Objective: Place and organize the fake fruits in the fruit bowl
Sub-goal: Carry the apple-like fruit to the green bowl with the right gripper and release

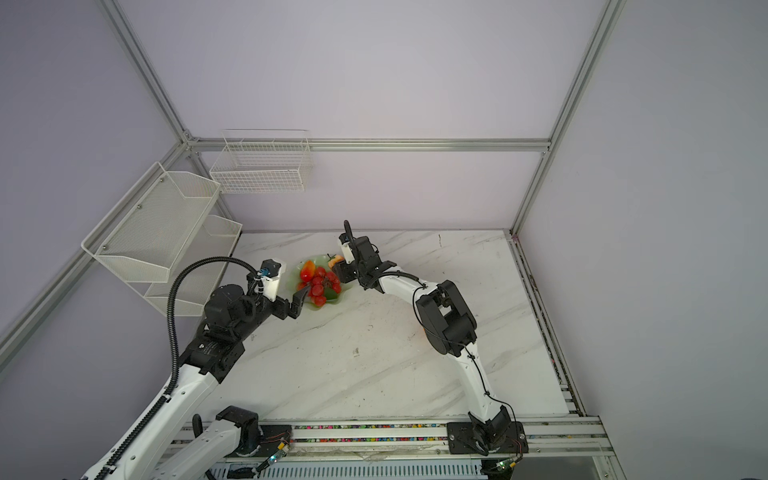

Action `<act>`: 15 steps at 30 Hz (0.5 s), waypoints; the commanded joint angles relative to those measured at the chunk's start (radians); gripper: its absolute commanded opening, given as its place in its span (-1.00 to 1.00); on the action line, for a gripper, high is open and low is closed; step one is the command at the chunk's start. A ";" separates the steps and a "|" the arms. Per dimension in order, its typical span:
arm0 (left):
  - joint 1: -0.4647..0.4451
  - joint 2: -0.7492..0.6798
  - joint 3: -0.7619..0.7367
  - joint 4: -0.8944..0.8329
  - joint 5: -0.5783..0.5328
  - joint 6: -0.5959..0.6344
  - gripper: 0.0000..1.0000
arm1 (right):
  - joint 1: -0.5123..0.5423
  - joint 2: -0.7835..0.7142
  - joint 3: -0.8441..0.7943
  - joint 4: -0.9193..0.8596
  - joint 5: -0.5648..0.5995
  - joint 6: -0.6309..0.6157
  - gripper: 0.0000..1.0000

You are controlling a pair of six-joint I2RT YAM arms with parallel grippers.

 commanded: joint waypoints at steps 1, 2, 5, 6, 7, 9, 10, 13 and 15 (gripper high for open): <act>0.017 -0.005 -0.031 0.039 0.027 -0.038 1.00 | 0.012 0.013 0.040 0.003 0.018 0.007 -0.01; 0.018 -0.006 -0.031 0.039 0.033 -0.041 1.00 | 0.014 0.020 0.046 -0.001 0.018 0.006 0.00; 0.020 -0.010 -0.035 0.039 0.036 -0.042 1.00 | 0.017 0.045 0.069 -0.017 0.023 0.004 0.01; 0.020 -0.013 -0.036 0.038 0.036 -0.042 1.00 | 0.018 0.054 0.077 -0.022 0.024 0.004 0.02; 0.020 -0.015 -0.037 0.039 0.036 -0.044 1.00 | 0.018 0.060 0.085 -0.023 0.025 0.004 0.03; 0.022 -0.017 -0.040 0.038 0.038 -0.043 1.00 | 0.020 0.074 0.099 -0.029 0.023 0.004 0.05; 0.021 -0.019 -0.040 0.038 0.039 -0.045 1.00 | 0.020 0.079 0.106 -0.031 0.023 0.005 0.06; 0.022 -0.022 -0.040 0.039 0.041 -0.044 1.00 | 0.023 0.098 0.131 -0.048 0.022 0.003 0.09; 0.024 -0.022 -0.039 0.037 0.041 -0.044 1.00 | 0.024 0.104 0.142 -0.055 0.023 0.000 0.11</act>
